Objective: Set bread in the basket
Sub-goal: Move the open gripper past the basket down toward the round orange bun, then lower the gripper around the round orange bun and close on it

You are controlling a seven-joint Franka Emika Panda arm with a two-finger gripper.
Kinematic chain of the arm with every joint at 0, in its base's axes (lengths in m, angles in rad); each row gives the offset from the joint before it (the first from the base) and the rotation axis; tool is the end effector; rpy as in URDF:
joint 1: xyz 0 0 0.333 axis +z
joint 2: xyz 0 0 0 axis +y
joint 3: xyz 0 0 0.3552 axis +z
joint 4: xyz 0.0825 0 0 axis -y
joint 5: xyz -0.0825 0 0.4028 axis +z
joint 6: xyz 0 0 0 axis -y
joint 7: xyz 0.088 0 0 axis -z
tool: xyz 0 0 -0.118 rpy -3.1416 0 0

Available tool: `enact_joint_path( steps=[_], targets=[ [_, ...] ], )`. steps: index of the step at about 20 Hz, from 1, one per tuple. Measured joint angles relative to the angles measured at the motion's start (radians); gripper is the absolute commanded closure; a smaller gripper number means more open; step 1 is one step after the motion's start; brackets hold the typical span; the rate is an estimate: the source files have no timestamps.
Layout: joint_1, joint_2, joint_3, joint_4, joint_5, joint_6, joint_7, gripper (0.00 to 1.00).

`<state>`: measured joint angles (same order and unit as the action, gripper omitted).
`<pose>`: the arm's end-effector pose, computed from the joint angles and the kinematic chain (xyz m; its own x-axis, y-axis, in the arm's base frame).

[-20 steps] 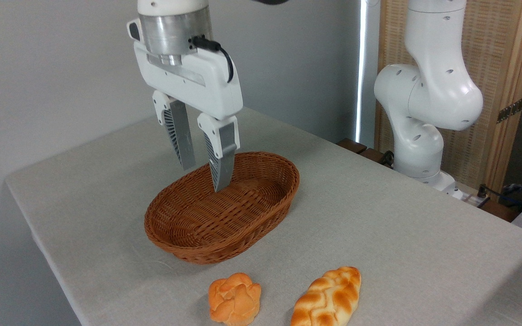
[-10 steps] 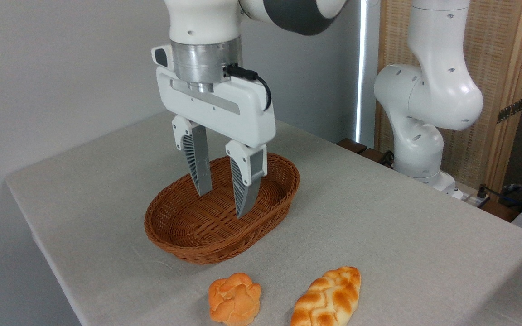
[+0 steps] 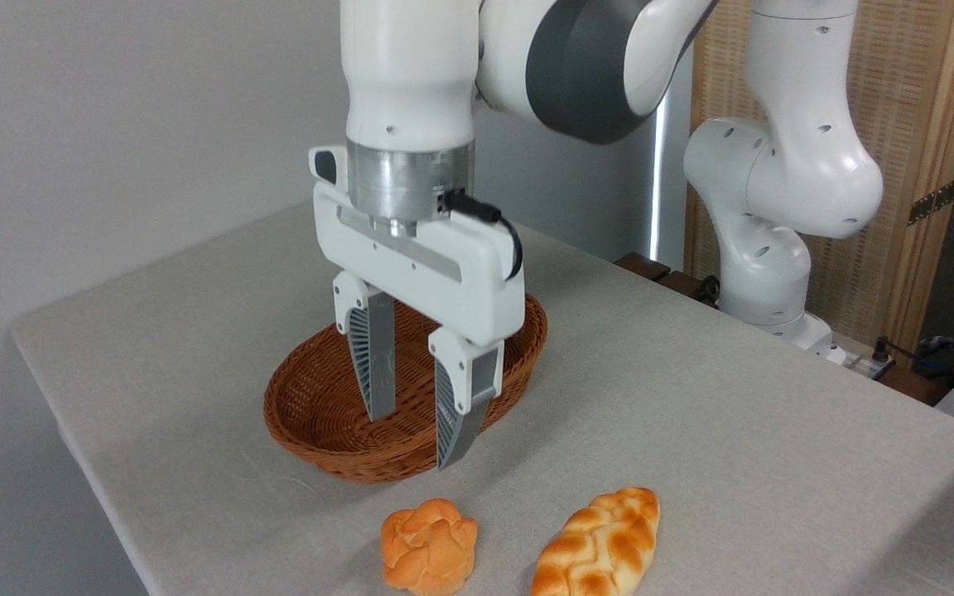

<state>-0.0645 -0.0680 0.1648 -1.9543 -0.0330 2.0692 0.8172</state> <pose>0.5720 0.0577 0.5459 0.7485 -0.6449 0.1545 -0.6371 -0.7639 -0.1026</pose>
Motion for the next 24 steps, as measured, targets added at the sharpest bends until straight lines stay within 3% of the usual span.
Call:
enact_joint_path(
  steps=[7, 11, 13, 24],
  targets=[
    [0.001, 0.044, 0.0, -0.034, 0.002, 0.047, 0.091, 0.0],
    [0.004, 0.086, 0.002, -0.05, 0.082, 0.092, 0.096, 0.0],
    [0.005, 0.095, 0.002, -0.056, 0.099, 0.099, 0.098, 0.0],
    [0.005, 0.136, 0.002, -0.069, 0.104, 0.145, 0.099, 0.0]
  ],
)
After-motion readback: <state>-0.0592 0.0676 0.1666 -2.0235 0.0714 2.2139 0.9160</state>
